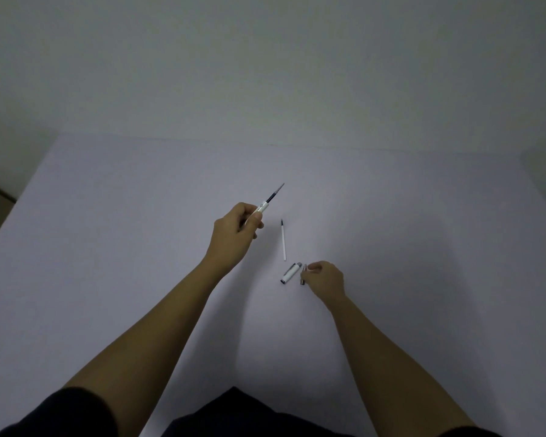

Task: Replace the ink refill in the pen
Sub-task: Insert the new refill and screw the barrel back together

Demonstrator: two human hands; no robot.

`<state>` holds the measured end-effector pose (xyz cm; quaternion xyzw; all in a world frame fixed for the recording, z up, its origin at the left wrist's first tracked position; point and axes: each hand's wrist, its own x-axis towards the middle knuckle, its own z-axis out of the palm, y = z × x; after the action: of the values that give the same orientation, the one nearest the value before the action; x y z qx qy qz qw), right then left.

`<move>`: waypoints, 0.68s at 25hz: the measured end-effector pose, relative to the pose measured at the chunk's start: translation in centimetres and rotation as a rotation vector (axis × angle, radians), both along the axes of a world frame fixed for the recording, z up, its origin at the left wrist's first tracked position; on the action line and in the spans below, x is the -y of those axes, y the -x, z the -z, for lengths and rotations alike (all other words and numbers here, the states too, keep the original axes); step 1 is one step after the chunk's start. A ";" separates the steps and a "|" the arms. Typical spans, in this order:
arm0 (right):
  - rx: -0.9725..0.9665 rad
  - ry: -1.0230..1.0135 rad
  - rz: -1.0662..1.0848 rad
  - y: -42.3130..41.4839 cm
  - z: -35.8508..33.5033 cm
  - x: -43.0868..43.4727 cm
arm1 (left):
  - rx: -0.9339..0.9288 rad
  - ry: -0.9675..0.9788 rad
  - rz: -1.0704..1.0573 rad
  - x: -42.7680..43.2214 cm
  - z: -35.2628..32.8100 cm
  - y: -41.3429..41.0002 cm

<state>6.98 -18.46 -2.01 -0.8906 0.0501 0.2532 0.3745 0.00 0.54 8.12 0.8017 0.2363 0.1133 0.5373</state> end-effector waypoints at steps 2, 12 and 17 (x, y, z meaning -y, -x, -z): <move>-0.022 -0.113 0.072 -0.6 -0.8 -0.1 | -0.020 -0.009 0.005 0.0 0.0 0.3; -0.112 -1.064 0.294 -2.9 -12.0 -2.2 | 0.011 -0.048 0.124 0.6 -1.7 2.1; -0.104 -1.116 0.235 -1.7 -13.7 -2.6 | 0.039 -0.070 0.128 1.3 -2.8 2.7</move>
<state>8.66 -15.83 11.68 -0.5327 0.0256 0.2414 0.8107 -2.71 -0.75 10.97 0.8312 0.1699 0.1022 0.5194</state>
